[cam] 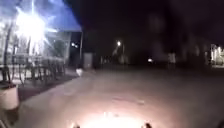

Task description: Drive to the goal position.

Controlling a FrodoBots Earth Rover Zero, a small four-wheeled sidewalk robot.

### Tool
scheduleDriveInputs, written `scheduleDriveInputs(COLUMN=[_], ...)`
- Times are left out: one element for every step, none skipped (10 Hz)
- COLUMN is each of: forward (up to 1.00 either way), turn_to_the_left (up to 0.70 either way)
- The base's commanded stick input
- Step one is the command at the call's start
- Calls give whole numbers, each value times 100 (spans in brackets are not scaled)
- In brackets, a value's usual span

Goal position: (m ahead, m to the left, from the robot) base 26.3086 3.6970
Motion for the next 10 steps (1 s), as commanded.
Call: scheduleDriveInputs(forward=[70, 70, 70, 70, 70, 70, 70, 70, 70, 70], turn_to_the_left=[0, 0, 0, 0, 0, 0, 0, 0, 0, 0])
